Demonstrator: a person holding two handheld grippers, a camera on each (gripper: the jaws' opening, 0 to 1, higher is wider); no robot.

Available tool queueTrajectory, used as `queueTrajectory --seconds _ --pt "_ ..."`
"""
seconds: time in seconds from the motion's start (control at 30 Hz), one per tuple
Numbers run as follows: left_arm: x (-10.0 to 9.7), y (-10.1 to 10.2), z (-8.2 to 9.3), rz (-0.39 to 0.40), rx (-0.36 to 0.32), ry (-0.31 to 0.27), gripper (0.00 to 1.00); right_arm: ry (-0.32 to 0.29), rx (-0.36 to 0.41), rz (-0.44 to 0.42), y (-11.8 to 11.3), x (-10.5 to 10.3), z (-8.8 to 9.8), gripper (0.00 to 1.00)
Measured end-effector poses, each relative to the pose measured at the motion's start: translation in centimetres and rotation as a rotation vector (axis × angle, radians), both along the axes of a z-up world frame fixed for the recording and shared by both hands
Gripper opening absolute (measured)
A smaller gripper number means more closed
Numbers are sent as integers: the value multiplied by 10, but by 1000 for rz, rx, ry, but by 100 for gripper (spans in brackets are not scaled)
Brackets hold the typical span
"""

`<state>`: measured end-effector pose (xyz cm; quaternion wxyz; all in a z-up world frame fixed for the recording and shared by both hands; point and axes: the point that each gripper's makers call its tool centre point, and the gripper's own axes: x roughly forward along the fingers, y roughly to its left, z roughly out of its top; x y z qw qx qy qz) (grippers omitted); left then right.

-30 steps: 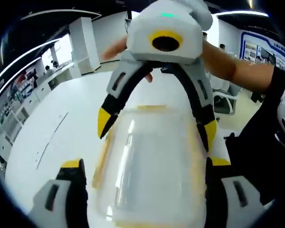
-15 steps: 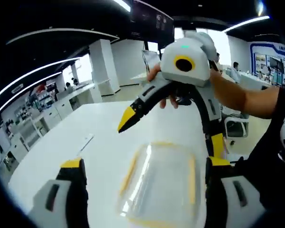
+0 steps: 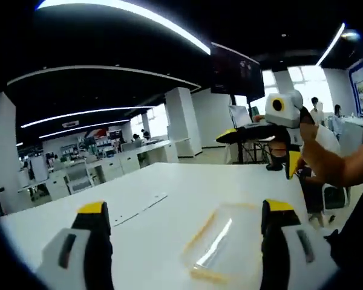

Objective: Snap each plastic latch of the storage box into its locked position after aligning the lid with the box until every specified latch is closed and the lid sits flush.

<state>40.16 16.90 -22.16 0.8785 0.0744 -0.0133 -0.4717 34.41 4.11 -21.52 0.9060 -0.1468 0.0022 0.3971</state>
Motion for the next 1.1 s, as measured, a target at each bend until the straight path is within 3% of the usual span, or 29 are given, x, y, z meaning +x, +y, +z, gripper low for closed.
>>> queueTrajectory --seconds 0.2,0.4,0.7,0.8,1.0,1.1 --pt "-6 20 2 39 -14 13 100 -7 57 -45 -17 -6 -2 99" --pt "-16 25 -3 52 -5 16 100 -9 84 -91 -28 -10 -9 100" --pt "-25 27 -26 86 -21 41 100 9 77 -96 -35 -23 -39 100" --pt "-25 26 -30 85 -23 45 100 10 77 -96 -35 -24 -40 100" --pt "-34 18 -55 82 0 64 100 39 97 -92 -31 -25 -58 100" --pt "-35 16 -68 90 12 67 100 69 103 -82 -24 -22 -77 100"
